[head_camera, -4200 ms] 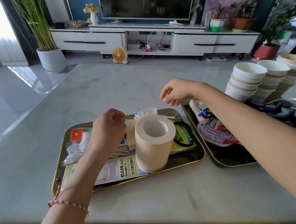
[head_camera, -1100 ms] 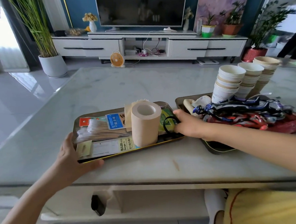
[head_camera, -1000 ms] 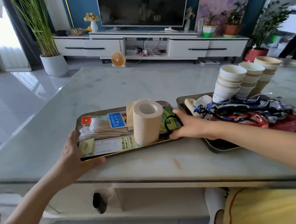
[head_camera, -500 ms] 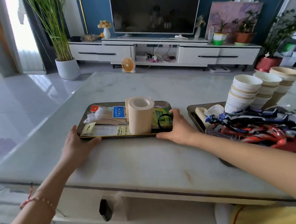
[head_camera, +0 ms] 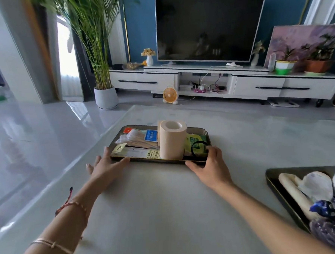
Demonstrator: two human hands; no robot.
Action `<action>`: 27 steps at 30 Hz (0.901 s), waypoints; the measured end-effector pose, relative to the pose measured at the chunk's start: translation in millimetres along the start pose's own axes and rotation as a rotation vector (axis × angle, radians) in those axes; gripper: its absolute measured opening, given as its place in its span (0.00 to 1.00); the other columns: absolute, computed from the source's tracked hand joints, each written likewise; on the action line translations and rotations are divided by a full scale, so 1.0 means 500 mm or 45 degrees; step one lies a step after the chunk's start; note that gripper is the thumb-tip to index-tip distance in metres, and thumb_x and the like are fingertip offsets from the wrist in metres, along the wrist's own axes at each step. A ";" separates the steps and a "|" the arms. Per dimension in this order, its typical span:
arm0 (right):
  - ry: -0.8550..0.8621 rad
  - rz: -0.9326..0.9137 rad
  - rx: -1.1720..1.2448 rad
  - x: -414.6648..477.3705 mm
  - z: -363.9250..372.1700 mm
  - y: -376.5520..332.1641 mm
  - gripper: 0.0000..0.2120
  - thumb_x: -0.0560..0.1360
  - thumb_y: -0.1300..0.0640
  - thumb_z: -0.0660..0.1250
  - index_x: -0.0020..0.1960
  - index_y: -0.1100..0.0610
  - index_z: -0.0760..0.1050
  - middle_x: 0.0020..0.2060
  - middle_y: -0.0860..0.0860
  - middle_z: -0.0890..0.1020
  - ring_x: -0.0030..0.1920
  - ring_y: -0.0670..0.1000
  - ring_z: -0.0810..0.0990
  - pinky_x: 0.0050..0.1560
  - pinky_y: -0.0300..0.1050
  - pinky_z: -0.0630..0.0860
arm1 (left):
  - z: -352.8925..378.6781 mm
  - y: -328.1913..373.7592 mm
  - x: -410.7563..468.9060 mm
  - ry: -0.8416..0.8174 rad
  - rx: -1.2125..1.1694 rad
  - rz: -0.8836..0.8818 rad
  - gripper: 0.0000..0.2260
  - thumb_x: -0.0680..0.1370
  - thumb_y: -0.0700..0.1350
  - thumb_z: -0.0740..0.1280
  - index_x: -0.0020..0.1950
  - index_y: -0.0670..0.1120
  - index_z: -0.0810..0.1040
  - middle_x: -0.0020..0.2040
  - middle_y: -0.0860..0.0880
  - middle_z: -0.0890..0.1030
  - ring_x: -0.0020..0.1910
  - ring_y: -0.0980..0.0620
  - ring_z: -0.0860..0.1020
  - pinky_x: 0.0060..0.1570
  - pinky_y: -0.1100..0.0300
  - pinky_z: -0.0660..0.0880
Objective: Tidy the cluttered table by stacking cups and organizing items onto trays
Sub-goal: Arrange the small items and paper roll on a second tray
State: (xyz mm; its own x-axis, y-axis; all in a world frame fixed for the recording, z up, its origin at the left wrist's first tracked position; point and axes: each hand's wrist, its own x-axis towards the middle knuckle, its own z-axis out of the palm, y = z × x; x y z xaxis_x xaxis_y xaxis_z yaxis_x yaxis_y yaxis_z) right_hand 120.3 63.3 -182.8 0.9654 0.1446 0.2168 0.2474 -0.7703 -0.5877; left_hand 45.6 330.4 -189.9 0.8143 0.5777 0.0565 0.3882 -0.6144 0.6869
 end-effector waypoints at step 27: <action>0.192 0.245 0.110 0.496 0.223 -0.097 0.44 0.60 0.37 0.74 0.67 0.57 0.63 0.66 0.56 0.68 0.66 0.59 0.66 0.65 0.53 0.61 | 0.050 0.033 0.583 0.084 -0.557 -0.142 0.09 0.80 0.46 0.61 0.44 0.42 0.71 0.36 0.46 0.70 0.28 0.54 0.73 0.23 0.69 0.67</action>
State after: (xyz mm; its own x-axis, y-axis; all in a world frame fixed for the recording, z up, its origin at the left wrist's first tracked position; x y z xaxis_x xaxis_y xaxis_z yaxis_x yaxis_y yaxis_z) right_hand 356.7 205.7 -187.4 0.9738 -0.0989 0.2048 0.0727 -0.7180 -0.6922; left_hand 300.0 475.0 -180.5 0.7431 0.6692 0.0013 0.2414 -0.2699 0.9321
